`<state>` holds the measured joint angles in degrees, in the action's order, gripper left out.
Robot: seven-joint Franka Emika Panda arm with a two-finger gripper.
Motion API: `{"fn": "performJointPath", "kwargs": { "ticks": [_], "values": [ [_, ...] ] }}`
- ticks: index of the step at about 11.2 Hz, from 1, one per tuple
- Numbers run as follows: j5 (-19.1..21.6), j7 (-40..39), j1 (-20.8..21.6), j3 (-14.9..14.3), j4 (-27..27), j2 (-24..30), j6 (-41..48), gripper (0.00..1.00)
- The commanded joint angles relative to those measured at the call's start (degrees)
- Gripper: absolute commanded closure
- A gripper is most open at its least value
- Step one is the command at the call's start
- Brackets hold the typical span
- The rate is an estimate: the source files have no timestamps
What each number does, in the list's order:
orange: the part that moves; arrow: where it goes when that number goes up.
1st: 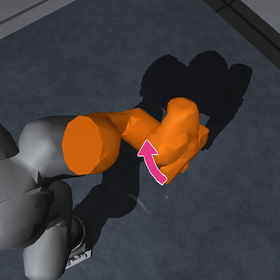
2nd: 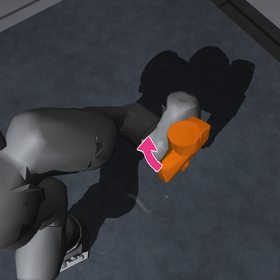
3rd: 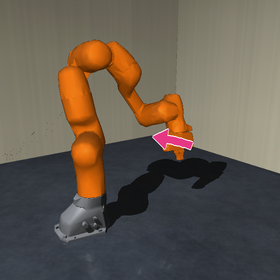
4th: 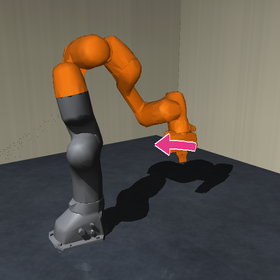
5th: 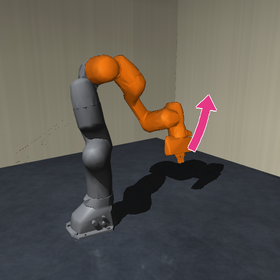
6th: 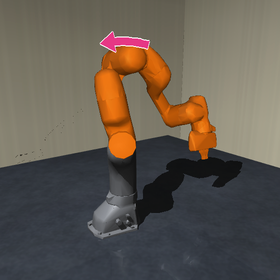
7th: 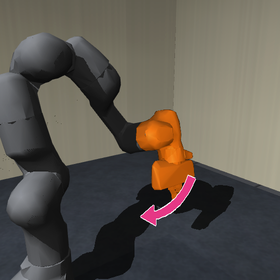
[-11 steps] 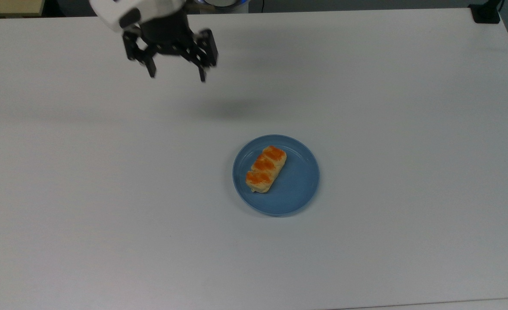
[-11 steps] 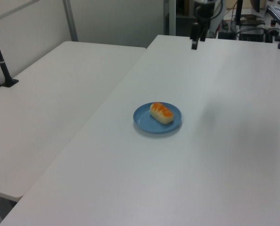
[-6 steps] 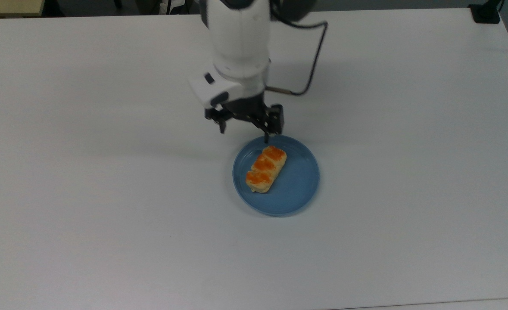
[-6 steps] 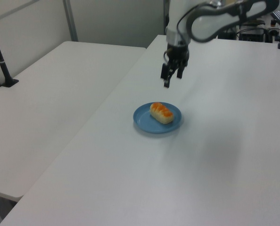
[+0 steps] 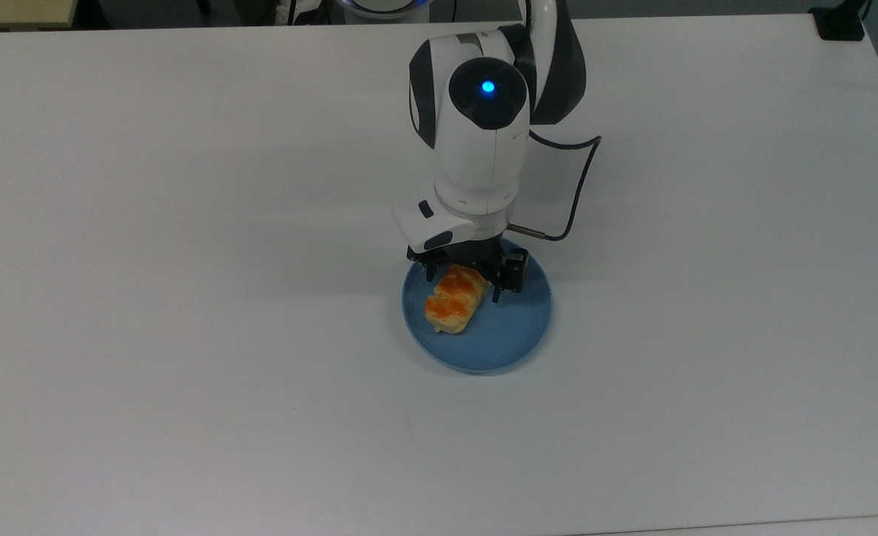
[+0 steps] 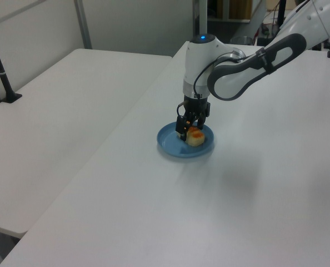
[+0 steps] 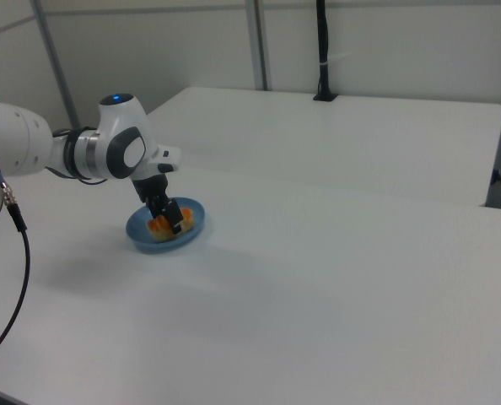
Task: Put the bread on the table
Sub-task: 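Close the gripper on the bread roll and lift it off the plate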
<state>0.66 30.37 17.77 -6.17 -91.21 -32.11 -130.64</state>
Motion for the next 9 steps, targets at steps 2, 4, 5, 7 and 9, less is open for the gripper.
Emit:
{"fn": "performJointPath", "kwargs": {
  "ticks": [2,4,5,7,9],
  "values": [
    [-0.7,1.3,0.8,-0.9,0.9,0.5,-0.4,0.57],
    [-0.5,1.0,1.2,-0.9,-0.8,5.6,0.9,0.62],
    [-0.5,0.6,1.8,-0.8,-2.8,8.6,3.5,0.62],
    [-0.4,-5.2,2.4,0.4,-8.0,14.2,9.4,0.62],
    [-0.4,-13.3,1.8,4.6,-18.2,21.1,13.4,0.61]
  ]
}}
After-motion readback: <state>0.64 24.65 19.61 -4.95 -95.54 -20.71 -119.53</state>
